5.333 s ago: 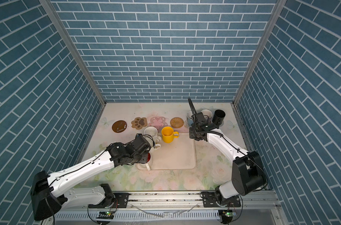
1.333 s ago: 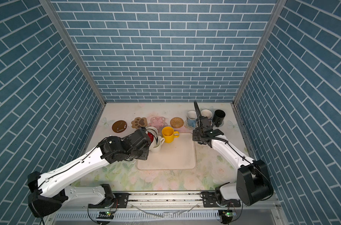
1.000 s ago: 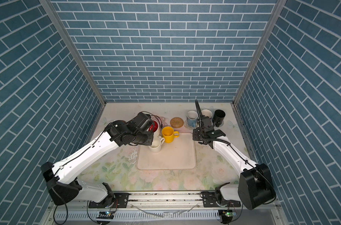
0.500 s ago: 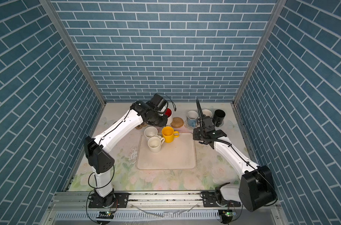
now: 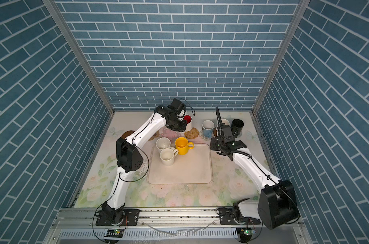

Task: Place cups on coasters
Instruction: Place the cup on the coaster.

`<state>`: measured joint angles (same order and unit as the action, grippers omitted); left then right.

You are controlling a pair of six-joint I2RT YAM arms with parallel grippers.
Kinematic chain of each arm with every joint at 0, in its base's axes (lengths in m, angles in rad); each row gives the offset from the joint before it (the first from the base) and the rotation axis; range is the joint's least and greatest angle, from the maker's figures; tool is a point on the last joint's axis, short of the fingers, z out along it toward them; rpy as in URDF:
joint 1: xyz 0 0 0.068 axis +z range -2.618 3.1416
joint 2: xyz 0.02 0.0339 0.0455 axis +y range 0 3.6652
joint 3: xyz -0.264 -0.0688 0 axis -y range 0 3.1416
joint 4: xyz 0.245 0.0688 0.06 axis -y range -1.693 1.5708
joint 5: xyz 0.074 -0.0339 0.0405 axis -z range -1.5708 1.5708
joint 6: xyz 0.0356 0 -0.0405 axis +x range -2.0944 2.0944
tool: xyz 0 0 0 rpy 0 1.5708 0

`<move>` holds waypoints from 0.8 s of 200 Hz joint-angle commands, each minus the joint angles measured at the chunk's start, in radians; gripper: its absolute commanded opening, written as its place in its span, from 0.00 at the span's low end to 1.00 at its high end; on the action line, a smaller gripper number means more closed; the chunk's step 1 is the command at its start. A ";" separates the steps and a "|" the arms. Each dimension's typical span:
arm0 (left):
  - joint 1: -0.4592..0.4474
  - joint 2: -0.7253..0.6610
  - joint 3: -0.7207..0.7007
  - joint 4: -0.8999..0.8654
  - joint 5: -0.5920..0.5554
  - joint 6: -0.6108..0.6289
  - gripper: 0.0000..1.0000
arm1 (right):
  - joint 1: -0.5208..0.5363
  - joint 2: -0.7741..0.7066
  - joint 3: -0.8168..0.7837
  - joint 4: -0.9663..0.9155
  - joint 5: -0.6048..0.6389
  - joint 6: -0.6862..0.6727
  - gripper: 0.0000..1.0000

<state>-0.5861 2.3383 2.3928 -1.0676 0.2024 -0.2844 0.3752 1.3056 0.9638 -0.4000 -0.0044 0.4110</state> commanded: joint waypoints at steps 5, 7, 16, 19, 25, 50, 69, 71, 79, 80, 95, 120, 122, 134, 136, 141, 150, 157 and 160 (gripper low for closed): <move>0.017 0.032 0.078 0.054 0.031 0.031 0.00 | -0.010 0.015 -0.004 0.023 -0.008 -0.018 0.40; 0.017 0.036 0.079 0.056 0.032 0.030 0.00 | -0.010 0.014 -0.002 0.024 -0.008 -0.018 0.40; 0.021 0.052 0.081 0.066 0.031 0.026 0.00 | -0.012 0.014 -0.004 0.026 -0.007 -0.018 0.40; 0.022 0.057 0.082 0.071 0.031 0.025 0.00 | -0.012 0.012 -0.005 0.028 -0.006 -0.018 0.40; 0.023 0.067 0.082 0.080 0.029 0.024 0.00 | -0.013 0.012 -0.007 0.029 -0.006 -0.018 0.40; 0.024 0.102 0.083 0.119 0.019 0.022 0.00 | -0.015 0.009 -0.017 0.038 -0.006 -0.018 0.39; 0.025 0.137 0.098 0.144 0.048 0.022 0.00 | -0.015 0.011 -0.020 0.039 -0.006 -0.018 0.39; 0.024 0.140 0.101 0.146 0.050 0.022 0.00 | -0.015 0.012 -0.020 0.039 -0.007 -0.018 0.39; 0.025 0.155 0.114 0.147 0.055 0.022 0.00 | -0.015 0.015 -0.022 0.039 -0.010 -0.020 0.39; 0.025 0.157 0.114 0.147 0.055 0.022 0.00 | -0.015 0.016 -0.023 0.040 -0.010 -0.020 0.39; 0.024 0.173 0.122 0.156 0.058 0.016 0.00 | -0.015 0.027 -0.022 0.041 -0.016 -0.019 0.39; 0.024 0.189 0.121 0.177 0.064 0.011 0.00 | -0.015 0.038 -0.021 0.046 -0.021 -0.019 0.38; 0.025 0.190 0.121 0.179 0.065 0.010 0.00 | -0.016 0.038 -0.022 0.046 -0.022 -0.019 0.38; 0.022 0.197 0.121 0.185 0.073 0.006 0.00 | -0.016 0.037 -0.022 0.045 -0.023 -0.018 0.38; 0.023 0.198 0.120 0.185 0.073 0.006 0.00 | -0.016 0.036 -0.023 0.045 -0.023 -0.018 0.38; 0.023 0.200 0.119 0.187 0.074 0.005 0.00 | -0.016 0.035 -0.022 0.045 -0.023 -0.018 0.38; 0.021 0.202 0.111 0.194 0.078 0.004 0.00 | -0.016 0.034 -0.023 0.047 -0.023 -0.019 0.38; 0.020 0.201 0.103 0.200 0.084 0.004 0.00 | -0.016 0.034 -0.025 0.048 -0.024 -0.018 0.38; 0.020 0.200 0.100 0.203 0.086 0.003 0.00 | -0.016 0.034 -0.025 0.049 -0.025 -0.018 0.38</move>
<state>-0.5671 2.5515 2.4702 -0.9436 0.2604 -0.2806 0.3634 1.3388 0.9634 -0.3656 -0.0200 0.4107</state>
